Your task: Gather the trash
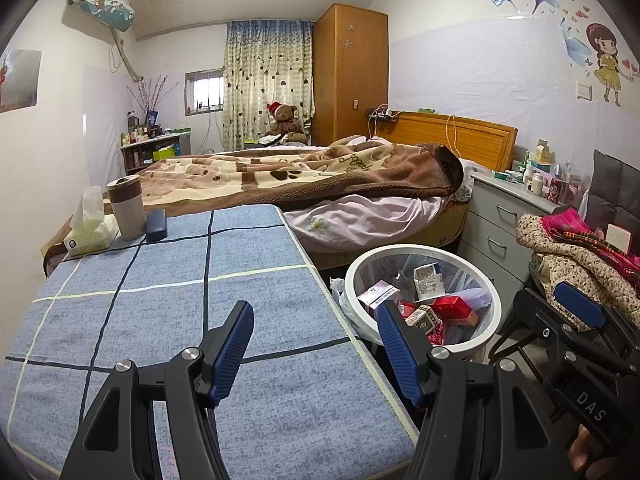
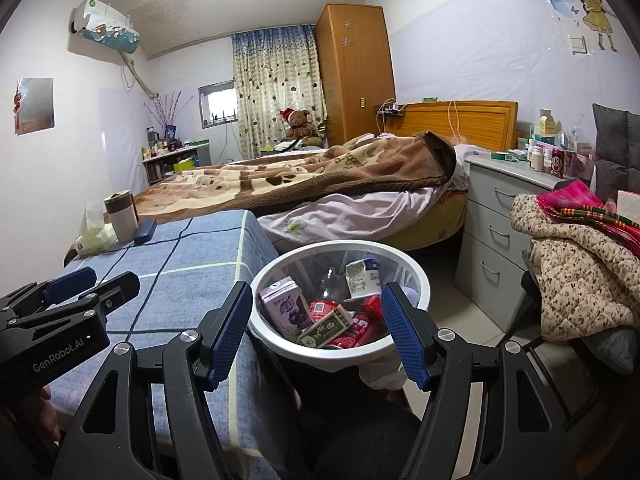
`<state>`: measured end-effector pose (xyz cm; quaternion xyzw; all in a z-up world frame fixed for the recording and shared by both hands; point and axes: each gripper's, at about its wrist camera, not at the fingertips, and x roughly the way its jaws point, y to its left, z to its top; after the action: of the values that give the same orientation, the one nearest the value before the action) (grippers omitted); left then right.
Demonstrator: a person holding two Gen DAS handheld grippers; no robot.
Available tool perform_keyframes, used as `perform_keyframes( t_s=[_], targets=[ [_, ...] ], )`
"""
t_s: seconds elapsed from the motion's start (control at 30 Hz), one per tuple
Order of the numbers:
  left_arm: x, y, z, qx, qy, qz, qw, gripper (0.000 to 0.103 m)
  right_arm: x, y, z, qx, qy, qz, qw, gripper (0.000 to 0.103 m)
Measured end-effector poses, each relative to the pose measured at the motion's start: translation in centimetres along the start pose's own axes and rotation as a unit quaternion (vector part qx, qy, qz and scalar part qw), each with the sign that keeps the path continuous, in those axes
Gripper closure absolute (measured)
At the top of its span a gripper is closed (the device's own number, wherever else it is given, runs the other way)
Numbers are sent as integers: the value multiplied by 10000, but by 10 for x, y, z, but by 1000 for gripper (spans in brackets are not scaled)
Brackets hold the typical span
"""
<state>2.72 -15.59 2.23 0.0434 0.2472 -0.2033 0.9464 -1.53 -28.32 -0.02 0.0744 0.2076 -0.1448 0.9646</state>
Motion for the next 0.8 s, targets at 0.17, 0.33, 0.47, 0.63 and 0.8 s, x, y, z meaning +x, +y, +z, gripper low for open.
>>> perform_keyframes(
  t_s=[0.17, 0.33, 0.47, 0.63, 0.8],
  targets=[
    [1, 0, 1, -13, 12, 7, 10000, 39, 0, 2, 0, -4, -1, 3, 10000, 35],
    [1, 0, 1, -5, 4, 6, 10000, 39, 0, 3, 0, -5, -13, 6, 10000, 35],
    [2, 0, 0, -25, 32, 0, 10000, 39, 0, 4, 1, -19, 2, 10, 10000, 35],
    [3, 1, -1, -69, 56, -40, 10000, 39, 1, 5, 2, -29, 31, 15, 10000, 35],
    [3, -1, -1, -59, 60, -42, 10000, 39, 1, 5, 1, -52, 3, 28, 10000, 35]
  ],
)
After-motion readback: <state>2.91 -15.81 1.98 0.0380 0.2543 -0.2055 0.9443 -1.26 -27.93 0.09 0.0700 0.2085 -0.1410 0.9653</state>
